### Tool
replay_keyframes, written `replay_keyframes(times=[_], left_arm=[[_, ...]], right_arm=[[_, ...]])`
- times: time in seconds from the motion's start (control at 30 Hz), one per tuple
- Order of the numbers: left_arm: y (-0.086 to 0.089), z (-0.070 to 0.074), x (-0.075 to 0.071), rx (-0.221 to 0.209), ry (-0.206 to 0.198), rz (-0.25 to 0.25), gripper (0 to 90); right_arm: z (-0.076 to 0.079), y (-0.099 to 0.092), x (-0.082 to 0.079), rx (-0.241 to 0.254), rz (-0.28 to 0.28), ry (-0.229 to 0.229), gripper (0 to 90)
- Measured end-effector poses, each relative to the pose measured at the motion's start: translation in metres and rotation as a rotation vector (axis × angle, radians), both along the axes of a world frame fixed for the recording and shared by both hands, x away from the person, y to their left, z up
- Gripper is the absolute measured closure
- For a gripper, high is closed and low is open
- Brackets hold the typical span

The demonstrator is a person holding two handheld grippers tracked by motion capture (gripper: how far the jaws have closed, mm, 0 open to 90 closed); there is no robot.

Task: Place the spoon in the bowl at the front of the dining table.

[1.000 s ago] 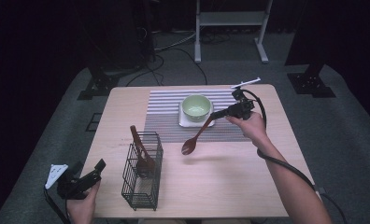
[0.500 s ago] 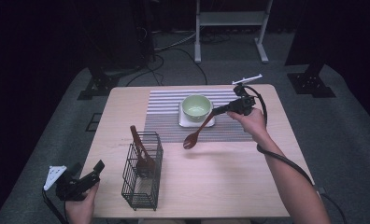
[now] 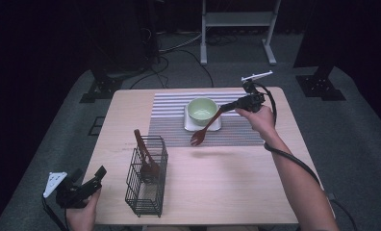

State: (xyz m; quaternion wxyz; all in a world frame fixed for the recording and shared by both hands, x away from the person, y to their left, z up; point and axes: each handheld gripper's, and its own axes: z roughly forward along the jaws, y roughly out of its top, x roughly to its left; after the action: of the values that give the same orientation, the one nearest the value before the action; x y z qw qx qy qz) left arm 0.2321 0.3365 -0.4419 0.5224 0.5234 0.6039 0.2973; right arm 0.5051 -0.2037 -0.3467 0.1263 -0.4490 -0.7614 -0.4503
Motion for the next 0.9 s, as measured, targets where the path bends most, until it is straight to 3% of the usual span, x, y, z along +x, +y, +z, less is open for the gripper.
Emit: replay_keyframes(times=[0.9], left_arm=[[0.002, -0.001, -0.002, 0.008, 0.007, 0.003, 1.4]], right_arm=[[0.012, -0.012, 0.021, 0.012, -0.078, -0.014, 83.5]])
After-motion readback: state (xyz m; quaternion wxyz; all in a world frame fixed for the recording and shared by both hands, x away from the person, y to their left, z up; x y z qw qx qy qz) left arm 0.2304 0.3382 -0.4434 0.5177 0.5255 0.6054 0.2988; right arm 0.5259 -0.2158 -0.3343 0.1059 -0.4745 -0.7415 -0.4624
